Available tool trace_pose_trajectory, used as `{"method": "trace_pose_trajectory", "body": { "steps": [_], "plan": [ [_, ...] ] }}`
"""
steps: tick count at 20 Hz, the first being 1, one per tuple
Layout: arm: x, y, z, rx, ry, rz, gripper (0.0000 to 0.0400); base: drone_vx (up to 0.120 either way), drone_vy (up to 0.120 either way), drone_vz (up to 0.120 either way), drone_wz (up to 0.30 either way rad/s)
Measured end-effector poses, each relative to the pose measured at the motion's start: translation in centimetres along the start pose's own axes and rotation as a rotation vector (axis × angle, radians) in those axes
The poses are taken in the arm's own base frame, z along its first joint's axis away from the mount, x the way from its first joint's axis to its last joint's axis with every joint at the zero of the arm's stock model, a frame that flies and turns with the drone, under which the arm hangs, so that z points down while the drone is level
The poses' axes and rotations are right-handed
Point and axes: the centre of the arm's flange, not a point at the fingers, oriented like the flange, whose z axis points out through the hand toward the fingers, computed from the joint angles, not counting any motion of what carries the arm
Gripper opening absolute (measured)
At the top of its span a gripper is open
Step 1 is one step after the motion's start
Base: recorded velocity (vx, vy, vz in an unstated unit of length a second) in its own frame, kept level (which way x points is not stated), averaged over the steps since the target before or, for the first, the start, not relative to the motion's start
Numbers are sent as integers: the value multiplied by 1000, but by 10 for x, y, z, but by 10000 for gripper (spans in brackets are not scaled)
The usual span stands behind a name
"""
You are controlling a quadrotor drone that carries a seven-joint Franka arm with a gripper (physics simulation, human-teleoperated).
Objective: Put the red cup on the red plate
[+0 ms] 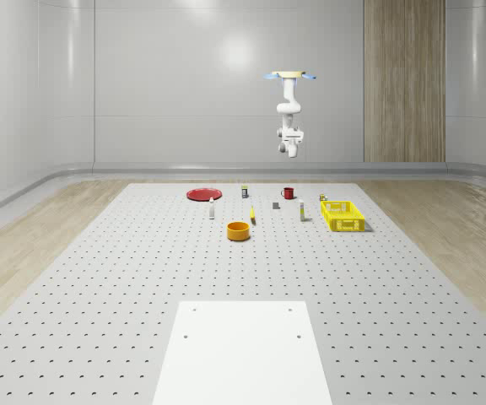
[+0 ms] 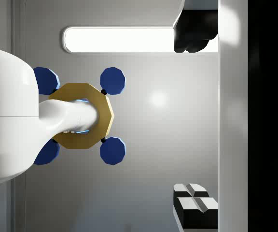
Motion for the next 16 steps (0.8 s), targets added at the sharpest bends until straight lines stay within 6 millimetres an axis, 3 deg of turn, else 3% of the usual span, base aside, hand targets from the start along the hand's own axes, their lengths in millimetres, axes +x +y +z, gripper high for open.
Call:
{"method": "trace_pose_trajectory", "body": {
  "steps": [7,16],
  "plan": [
    [-2,2,-50,4,4,0,400,0,-114,0,0],
    [0,0,-85,9,9,0,400,120,0,0,0]
  ]
}}
